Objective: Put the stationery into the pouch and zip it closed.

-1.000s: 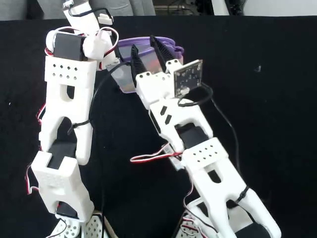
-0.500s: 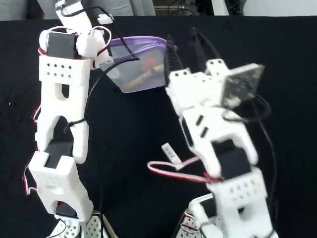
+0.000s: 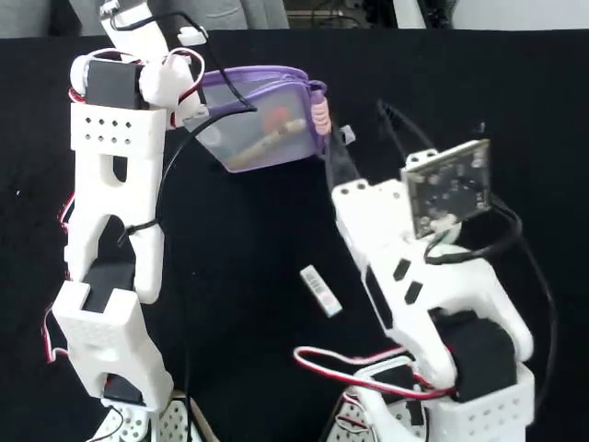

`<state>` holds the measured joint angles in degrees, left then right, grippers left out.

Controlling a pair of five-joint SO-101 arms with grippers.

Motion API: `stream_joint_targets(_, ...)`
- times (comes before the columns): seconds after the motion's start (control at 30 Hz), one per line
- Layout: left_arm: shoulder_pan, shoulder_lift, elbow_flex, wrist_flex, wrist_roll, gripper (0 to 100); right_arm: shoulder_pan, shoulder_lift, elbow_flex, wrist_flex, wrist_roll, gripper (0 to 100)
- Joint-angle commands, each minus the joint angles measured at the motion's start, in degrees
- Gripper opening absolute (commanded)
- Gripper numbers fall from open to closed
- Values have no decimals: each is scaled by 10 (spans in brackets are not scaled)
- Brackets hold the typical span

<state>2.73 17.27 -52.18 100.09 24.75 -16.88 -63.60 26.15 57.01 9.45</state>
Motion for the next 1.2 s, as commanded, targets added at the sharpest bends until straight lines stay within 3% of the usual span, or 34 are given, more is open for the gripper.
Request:
stream_joint_targets(0.0,-3,8,17,5,2,30,7,-12,-29,88,45,174)
stream_joint_targets(0.33,-3,8,19,5,3,30,7,-12,100,117,51,173)
stream_joint_targets(0.77,-7,9,20,-2,4,30,6,-8,399,-72,51,173)
stream_joint_targets(1.17,-6,9,21,-2,4,30,9,-2,480,-74,92,173)
